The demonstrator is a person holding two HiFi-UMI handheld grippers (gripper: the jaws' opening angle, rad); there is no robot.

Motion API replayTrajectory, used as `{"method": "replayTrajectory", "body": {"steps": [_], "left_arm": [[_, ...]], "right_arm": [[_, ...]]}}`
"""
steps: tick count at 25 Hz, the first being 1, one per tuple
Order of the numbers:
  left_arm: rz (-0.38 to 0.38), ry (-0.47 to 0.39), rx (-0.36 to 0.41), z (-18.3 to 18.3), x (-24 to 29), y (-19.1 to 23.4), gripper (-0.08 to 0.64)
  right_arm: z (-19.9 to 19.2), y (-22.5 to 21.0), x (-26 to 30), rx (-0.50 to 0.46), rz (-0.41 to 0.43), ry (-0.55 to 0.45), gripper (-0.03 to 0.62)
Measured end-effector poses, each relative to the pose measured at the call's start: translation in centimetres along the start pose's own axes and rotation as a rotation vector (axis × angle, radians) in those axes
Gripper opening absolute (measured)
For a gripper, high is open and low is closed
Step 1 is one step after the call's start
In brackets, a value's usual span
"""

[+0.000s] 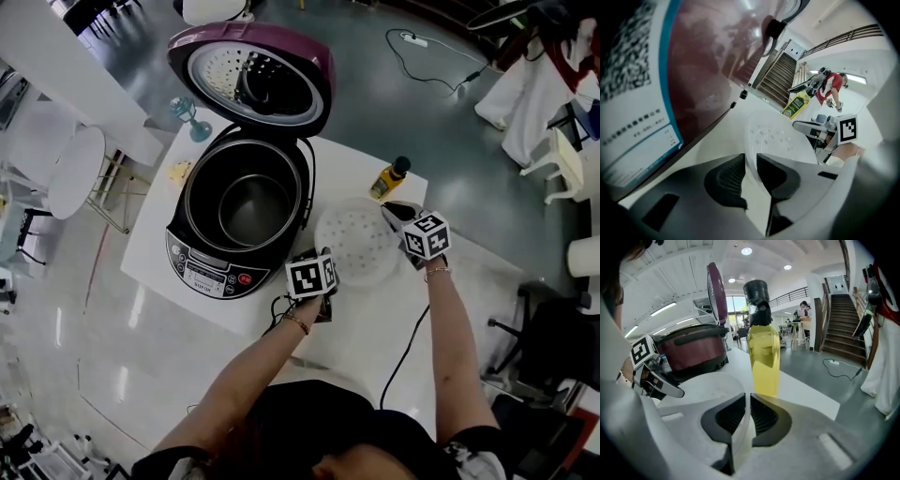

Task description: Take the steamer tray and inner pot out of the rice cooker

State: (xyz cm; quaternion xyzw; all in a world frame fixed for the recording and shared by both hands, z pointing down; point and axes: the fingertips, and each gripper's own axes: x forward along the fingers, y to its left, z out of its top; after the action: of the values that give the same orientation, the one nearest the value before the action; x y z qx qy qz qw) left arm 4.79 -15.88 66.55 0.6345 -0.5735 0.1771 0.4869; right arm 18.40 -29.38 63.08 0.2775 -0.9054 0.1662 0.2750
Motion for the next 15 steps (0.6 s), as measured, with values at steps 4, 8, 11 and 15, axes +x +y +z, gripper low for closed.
{"method": "replayTrajectory", "body": {"steps": [4, 8, 11, 15], "left_arm": [[0.001, -0.014, 0.007, 0.3, 0.2, 0.1, 0.077], [-0.041, -0.043, -0.001, 0.4, -0.2, -0.6, 0.097], [-0.074, -0.081, 0.023, 0.9, -1.4, -1.3, 0.186], [-0.149, -0.1, 0.011, 0.5, -3.3, -2.4, 0.209]], "right_arm": [[-0.5, -0.3, 0.2, 0.021, -0.007, -0.01, 0.037], [-0.8, -0.4, 0.1, -0.017, -0.045, -0.017, 0.04], [-0.9, -0.2, 0.2, -0.078, -0.081, -0.001, 0.052], [-0.3, -0.7, -1.1, -0.051, -0.136, -0.042, 0.09]]}}
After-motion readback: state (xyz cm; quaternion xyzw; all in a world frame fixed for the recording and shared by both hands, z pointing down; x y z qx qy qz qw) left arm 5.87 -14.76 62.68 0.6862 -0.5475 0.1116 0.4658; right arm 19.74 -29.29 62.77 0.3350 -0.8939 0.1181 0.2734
